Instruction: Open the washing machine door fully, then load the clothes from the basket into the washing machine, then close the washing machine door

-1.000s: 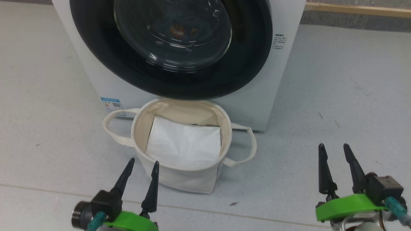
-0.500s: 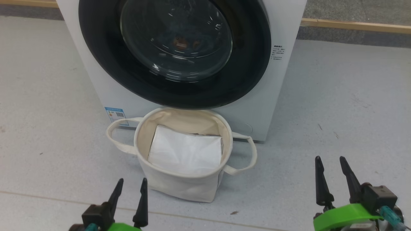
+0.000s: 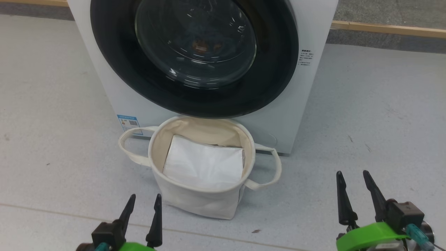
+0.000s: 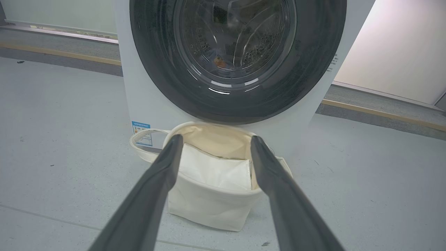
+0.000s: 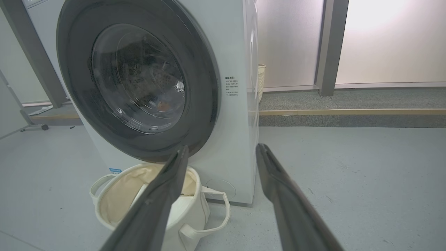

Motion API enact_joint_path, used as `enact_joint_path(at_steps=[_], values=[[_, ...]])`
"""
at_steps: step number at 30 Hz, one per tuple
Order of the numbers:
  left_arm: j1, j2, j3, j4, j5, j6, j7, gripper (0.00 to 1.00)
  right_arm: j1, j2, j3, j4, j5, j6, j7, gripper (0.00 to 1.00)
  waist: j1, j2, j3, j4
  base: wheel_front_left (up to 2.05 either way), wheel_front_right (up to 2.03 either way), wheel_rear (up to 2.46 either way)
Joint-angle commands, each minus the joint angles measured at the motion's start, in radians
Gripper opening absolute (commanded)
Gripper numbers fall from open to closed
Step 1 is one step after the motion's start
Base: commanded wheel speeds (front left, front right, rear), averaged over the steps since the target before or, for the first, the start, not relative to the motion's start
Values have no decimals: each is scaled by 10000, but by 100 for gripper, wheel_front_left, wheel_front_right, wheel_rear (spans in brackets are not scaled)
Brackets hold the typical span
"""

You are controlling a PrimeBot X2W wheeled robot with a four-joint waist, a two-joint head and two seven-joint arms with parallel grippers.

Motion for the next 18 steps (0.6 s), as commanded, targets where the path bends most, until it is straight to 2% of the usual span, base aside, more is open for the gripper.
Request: enact_joint_path(at_steps=[1, 18], values=[[-365, 40, 274, -286, 36, -27, -59, 100, -121, -42, 258, -273, -67, -15, -49, 100, 0, 0, -10, 15, 0, 0, 0], [-313, 35, 303, -546, 54, -19, -59, 100, -110, -41, 132, -353, -119, -15, -49, 100, 0, 0, -2, 147, 0, 0, 0]])
